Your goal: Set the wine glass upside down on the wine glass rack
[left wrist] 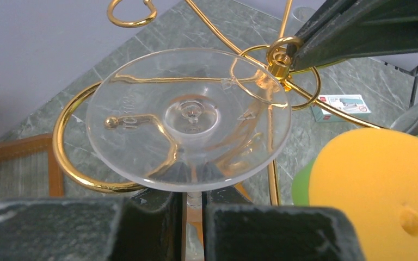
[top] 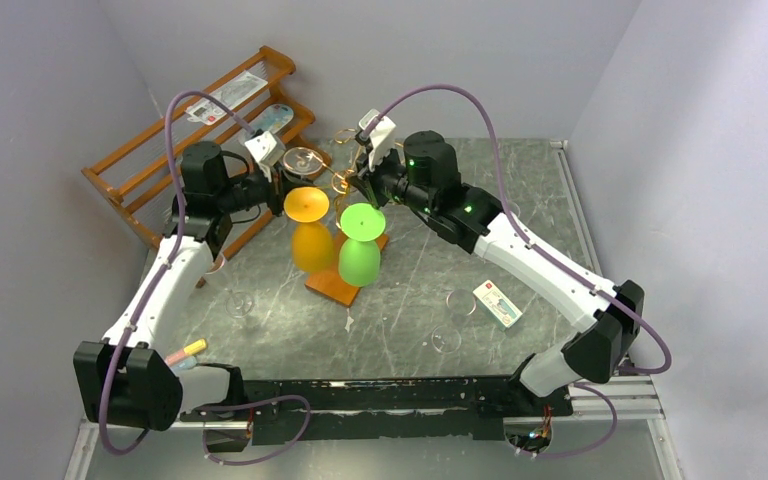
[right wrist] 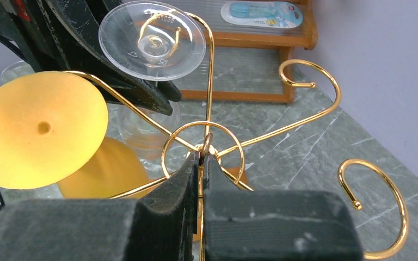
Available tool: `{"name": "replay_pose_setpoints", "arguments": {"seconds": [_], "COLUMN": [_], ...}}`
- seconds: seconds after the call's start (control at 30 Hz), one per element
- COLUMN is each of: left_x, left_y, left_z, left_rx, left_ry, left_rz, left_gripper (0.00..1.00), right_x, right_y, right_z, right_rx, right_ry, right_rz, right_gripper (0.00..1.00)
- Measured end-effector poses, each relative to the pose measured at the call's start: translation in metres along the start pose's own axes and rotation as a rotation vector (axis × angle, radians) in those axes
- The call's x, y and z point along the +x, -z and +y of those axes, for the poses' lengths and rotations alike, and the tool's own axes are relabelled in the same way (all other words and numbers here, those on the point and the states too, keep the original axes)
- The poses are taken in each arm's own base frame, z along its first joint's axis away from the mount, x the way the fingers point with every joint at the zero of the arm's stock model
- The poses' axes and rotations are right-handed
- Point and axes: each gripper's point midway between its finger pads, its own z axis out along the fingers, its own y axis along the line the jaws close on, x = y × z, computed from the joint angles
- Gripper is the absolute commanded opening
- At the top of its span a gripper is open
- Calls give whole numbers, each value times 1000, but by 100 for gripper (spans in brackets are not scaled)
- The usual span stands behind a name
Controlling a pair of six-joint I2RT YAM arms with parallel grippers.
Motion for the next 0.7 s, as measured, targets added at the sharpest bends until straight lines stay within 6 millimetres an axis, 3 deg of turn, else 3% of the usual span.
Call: {"name": "replay_pose_setpoints", "arguments": {"seconds": [0.37,0.7], "left_x": [-9,5], "left_y": [3,5], "left_z": [-8,-3], "left_rx": [122,128], "left_ry": [-87,-10], "left_rz": [28,15], "left_gripper": [5,5], "right_x": [0,0], "right_y": [2,2], "right_z": [0,0], "right_rx": [-5,-5], "right_ry": [-1,-1], "right_rz": [-2,-2], "right_gripper": [0,0]}}
